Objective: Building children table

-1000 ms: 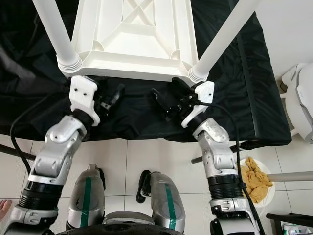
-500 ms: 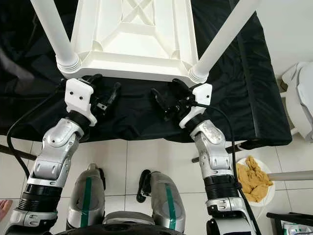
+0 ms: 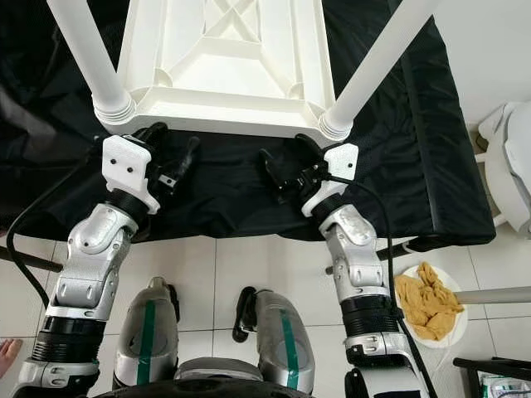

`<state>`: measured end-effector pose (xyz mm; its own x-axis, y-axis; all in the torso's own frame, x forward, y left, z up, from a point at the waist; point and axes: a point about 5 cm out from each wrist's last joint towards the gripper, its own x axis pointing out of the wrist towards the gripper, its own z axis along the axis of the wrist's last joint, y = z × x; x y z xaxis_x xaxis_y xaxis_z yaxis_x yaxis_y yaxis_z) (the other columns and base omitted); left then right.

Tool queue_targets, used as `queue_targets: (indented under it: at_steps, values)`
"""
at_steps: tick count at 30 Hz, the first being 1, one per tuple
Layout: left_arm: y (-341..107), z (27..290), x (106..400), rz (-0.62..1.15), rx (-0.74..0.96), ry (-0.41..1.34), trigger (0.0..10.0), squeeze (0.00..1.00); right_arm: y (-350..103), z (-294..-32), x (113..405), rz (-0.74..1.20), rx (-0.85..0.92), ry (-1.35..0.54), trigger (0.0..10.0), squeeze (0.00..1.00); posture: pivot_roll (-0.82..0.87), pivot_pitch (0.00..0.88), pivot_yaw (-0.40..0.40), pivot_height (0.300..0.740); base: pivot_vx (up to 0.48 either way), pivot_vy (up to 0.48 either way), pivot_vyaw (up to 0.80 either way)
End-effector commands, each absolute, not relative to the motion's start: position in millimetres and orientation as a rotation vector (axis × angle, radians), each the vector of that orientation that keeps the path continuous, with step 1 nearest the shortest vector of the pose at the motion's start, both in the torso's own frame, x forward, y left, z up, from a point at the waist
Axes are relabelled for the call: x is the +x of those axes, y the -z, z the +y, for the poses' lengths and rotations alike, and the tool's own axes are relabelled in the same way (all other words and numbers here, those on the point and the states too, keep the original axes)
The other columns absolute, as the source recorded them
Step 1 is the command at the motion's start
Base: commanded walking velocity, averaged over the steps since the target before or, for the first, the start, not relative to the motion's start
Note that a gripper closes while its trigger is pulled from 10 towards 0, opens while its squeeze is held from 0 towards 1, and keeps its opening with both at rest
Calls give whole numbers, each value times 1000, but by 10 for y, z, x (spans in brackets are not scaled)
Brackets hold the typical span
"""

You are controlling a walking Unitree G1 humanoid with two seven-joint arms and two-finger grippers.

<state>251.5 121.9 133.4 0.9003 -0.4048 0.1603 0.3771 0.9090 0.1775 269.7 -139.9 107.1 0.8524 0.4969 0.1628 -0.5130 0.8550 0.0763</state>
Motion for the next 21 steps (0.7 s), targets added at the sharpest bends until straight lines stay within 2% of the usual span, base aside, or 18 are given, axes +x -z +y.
queue_targets:
  at_steps: [1,21]
  values:
    - [-1283,1293,2523,-187,125,217,10000,0,-1062,-1447,2707,-139,105,-513,10000,0,143,94,-114,740,0,0,0]
    - [-1241,1283,2506,-191,117,242,10000,0,-1037,-1530,2698,-145,57,-470,10000,0,129,82,-110,740,0,0,0]
